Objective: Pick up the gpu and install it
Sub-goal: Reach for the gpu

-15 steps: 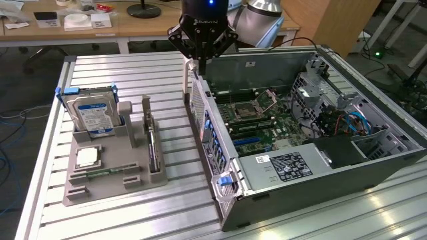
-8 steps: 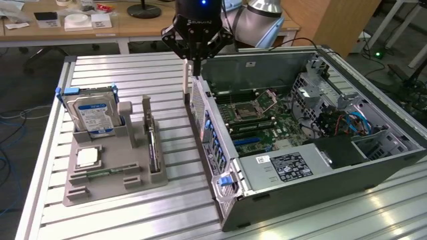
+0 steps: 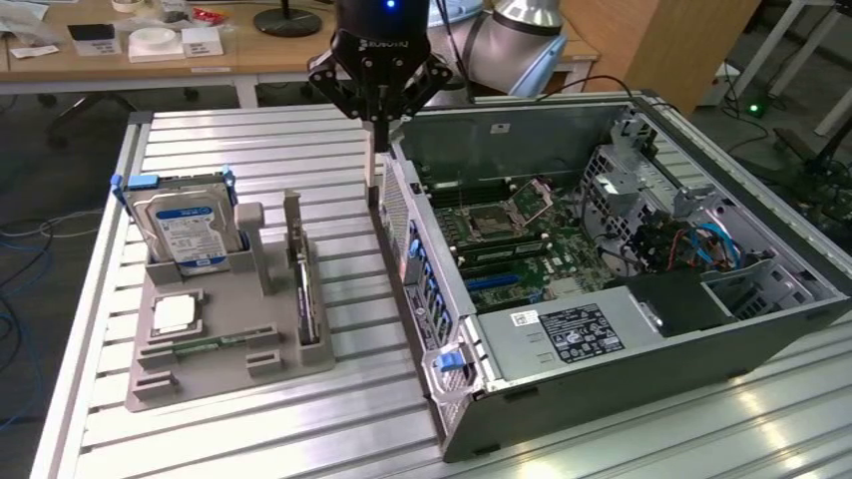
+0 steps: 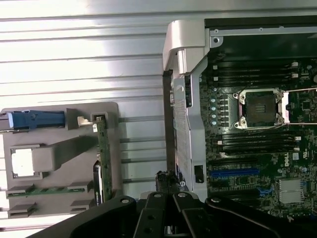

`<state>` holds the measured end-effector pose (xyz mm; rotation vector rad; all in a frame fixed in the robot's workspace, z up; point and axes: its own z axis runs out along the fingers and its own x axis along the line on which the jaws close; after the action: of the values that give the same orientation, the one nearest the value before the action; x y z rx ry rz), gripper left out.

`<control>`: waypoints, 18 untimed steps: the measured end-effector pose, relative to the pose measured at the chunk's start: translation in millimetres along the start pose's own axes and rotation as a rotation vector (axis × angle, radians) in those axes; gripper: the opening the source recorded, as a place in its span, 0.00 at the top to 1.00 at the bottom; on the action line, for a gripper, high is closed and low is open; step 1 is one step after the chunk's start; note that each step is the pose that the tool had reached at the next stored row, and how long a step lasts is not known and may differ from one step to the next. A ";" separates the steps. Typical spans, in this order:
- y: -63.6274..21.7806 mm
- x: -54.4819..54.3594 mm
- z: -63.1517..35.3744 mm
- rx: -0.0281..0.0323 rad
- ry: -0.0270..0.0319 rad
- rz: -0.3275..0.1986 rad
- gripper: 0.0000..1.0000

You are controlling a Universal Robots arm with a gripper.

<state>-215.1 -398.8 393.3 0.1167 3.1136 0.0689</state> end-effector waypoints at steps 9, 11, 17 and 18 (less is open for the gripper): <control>-1.0 13.0 -0.4 0.0000 0.0000 0.000 0.89; -1.2 15.8 -0.4 0.0001 0.0000 0.000 0.89; -1.9 25.2 -0.7 0.0000 0.0000 0.000 0.89; -2.0 26.7 -0.7 0.0000 0.0000 0.000 0.89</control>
<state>-241.9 -398.8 393.3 0.1166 3.1137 0.0689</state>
